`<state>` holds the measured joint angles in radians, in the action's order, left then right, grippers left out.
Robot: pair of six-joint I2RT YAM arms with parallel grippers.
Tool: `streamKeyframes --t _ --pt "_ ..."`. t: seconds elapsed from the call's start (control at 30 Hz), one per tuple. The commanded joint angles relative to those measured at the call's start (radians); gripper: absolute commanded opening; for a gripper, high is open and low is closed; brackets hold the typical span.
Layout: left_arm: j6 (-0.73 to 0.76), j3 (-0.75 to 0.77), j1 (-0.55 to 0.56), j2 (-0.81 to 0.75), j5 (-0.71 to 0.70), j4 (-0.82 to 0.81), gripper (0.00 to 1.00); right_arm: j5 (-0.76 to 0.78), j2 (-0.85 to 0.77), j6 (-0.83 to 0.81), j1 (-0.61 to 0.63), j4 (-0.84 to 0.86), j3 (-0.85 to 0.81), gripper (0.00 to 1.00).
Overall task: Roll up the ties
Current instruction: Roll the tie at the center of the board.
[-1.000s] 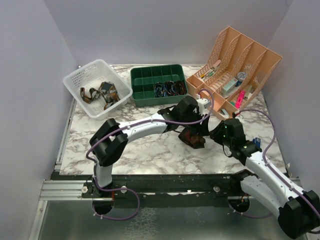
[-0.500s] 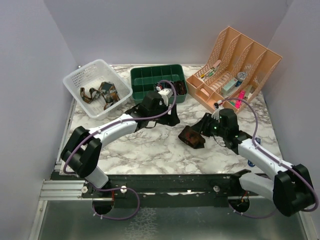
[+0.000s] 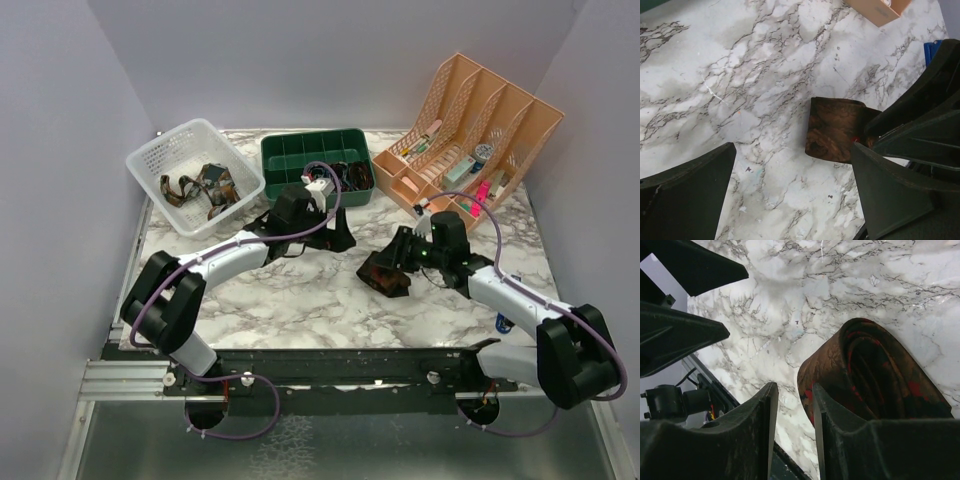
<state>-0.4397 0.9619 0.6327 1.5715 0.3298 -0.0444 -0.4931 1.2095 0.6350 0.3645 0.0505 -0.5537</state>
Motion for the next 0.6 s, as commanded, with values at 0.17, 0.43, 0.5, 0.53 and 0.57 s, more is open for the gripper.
streamKeyframes --t 0.17,0.43,0.5,0.53,0.57 --pt "-0.042 -0.041 -0.025 -0.02 0.025 -0.074 0.99 0.045 0.023 -0.001 -0.002 -0.049 -0.027 0.4" --pt "-0.03 0.004 -0.025 0.048 0.11 -0.079 0.99 0.137 0.003 -0.043 -0.002 -0.154 -0.008 0.39" --pt "-0.03 0.009 -0.026 0.058 0.13 -0.089 0.99 0.138 0.0 -0.047 -0.002 -0.157 0.005 0.39" --pt "-0.026 0.015 -0.025 0.065 0.144 -0.089 0.99 0.143 0.0 -0.05 -0.003 -0.164 0.009 0.39" --pt "-0.023 0.021 -0.025 0.071 0.157 -0.088 0.99 0.151 0.002 -0.055 -0.003 -0.17 0.011 0.39"
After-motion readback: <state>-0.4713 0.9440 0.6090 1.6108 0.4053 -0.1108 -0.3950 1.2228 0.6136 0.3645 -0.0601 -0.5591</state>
